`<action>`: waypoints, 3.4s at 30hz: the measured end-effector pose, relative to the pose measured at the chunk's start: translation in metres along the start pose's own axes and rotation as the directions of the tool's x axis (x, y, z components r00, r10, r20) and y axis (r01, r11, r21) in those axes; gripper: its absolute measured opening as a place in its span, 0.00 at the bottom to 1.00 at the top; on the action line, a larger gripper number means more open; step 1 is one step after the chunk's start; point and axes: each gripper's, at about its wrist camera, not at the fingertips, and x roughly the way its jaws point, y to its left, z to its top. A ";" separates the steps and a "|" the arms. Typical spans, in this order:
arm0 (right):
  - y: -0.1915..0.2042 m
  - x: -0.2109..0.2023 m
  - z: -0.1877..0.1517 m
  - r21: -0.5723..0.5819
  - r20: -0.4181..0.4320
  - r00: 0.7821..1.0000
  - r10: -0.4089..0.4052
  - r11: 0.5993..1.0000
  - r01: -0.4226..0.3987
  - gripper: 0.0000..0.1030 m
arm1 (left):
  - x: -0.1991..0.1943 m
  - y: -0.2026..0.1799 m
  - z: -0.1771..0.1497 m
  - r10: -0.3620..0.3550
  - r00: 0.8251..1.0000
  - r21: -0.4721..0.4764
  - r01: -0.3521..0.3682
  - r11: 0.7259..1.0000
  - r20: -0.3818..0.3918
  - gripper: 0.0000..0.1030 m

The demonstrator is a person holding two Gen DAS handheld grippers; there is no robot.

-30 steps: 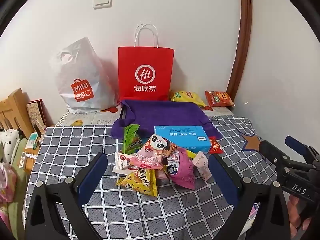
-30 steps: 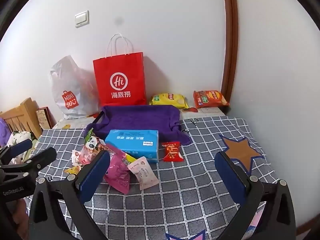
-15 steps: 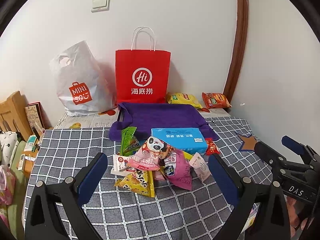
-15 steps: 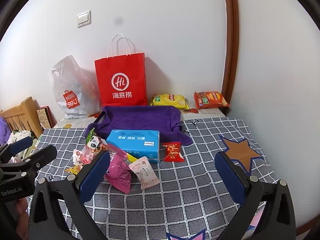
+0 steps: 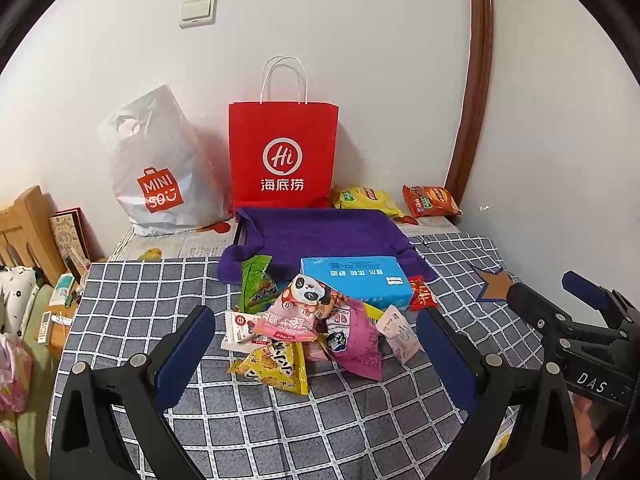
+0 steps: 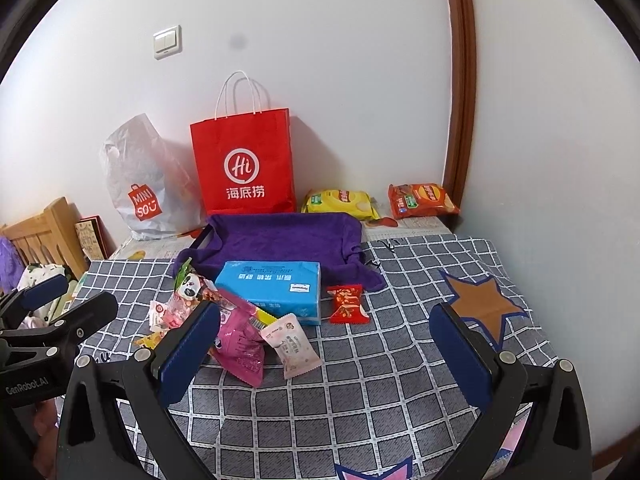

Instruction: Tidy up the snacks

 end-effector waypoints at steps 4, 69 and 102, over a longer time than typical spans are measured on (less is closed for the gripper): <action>0.000 0.001 -0.001 0.002 -0.005 1.000 -0.003 1.000 0.003 1.00 | 0.000 0.000 -0.001 0.003 1.000 0.003 -0.003 1.000 0.002 0.98; -0.003 -0.008 0.010 -0.056 0.053 0.999 -0.006 0.998 0.009 1.00 | -0.001 -0.004 0.005 0.002 1.000 0.029 -0.002 1.000 0.022 0.98; -0.023 0.231 -0.012 -0.185 -0.294 0.954 -0.059 0.983 0.004 0.69 | 0.153 0.091 0.027 0.064 0.983 -0.030 -0.070 0.997 -0.172 0.96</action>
